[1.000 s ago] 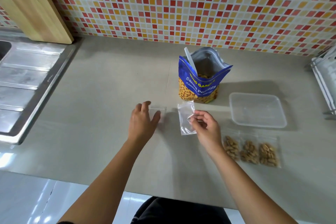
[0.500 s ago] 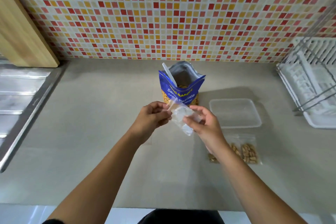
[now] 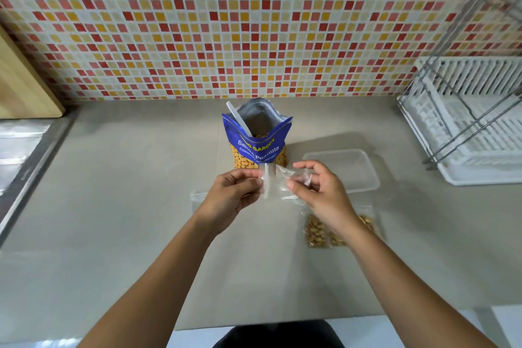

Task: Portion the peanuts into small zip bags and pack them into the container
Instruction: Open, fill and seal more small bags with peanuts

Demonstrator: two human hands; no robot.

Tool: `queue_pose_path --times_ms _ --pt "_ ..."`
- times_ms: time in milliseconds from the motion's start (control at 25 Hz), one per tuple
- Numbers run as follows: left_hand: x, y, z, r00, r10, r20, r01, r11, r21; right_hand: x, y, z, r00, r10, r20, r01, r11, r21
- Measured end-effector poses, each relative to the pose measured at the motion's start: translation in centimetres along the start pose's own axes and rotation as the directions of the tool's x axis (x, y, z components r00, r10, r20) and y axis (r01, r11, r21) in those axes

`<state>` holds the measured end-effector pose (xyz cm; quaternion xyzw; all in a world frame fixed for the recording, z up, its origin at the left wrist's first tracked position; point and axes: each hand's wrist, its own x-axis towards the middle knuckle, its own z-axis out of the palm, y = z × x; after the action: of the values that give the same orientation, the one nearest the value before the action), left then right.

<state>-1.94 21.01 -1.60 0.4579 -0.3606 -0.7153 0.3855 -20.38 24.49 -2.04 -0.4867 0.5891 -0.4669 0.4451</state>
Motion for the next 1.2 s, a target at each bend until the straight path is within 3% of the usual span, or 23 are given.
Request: queue_pose_path --times_ms 280,400,480,520,600,640,680,760,840,880,960,1040,1120,1200 --pt "-0.5 0.6 0.1 0.999 0.043 0.011 -0.044 0.998 0.038 -0.2 -0.3 0.3 0.999 0.030 -0.031 -0.027 0.997 0.073" --pt "-0.9 1.0 -0.1 0.997 0.073 0.018 -0.073 0.997 -0.001 -0.3 -0.6 0.9 0.994 0.100 -0.051 -0.085 0.965 0.249" --pt "-1.2 1.5 -0.3 0.990 0.143 0.006 -0.142 0.980 0.140 -0.3 -0.7 1.1 0.990 0.130 -0.058 -0.102 0.930 0.354" --pt "-1.2 1.8 -0.5 0.975 0.220 -0.020 -0.199 0.916 0.349 -0.2 -0.7 1.2 0.990 0.130 -0.061 -0.099 0.925 0.366" --pt "-1.1 2.4 -0.9 0.887 0.462 -0.020 -0.278 0.567 0.775 0.0 -1.1 1.4 0.991 0.123 -0.059 -0.093 0.927 0.364" --pt "-1.2 2.7 -0.8 0.831 0.556 0.009 -0.292 0.423 0.858 0.2 -1.2 1.6 0.991 0.120 -0.063 -0.089 0.928 0.362" --pt "-1.2 3.1 -0.8 0.800 0.600 0.021 -0.302 0.372 0.878 0.4 -1.5 1.7 0.991 0.112 -0.072 -0.079 0.930 0.360" --pt "-1.1 3.9 -0.7 0.801 0.599 0.000 -0.303 0.405 0.862 0.9 -2.1 1.9 0.990 0.061 -0.126 -0.022 0.957 0.288" --pt "-0.8 5.0 -0.9 0.849 0.526 -0.046 -0.296 0.546 0.784 1.2 -2.9 1.7 0.963 -0.129 -0.238 0.124 0.992 -0.039" --pt "-0.7 5.6 -1.0 0.877 0.477 -0.065 -0.298 0.643 0.706 1.3 -3.4 1.5 0.924 -0.291 -0.250 0.232 0.943 -0.240" --pt "-0.8 6.9 -0.7 0.924 0.379 -0.054 -0.292 0.789 0.540 1.3 -4.9 1.4 0.841 -0.532 -0.099 0.424 0.761 -0.491" --pt "-0.7 7.9 -0.3 0.942 0.335 0.006 -0.301 0.838 0.456 1.6 -6.5 1.8 0.824 -0.556 0.107 0.489 0.604 -0.629" --pt "-0.6 8.6 0.2 0.944 0.326 0.057 -0.320 0.852 0.415 2.3 -7.3 2.3 0.796 -0.570 0.202 0.514 0.462 -0.722" --pt "-0.4 9.1 0.6 0.944 0.320 0.079 -0.324 0.855 0.404 3.1 -7.5 2.6 0.804 -0.555 0.213 0.510 0.461 -0.726"
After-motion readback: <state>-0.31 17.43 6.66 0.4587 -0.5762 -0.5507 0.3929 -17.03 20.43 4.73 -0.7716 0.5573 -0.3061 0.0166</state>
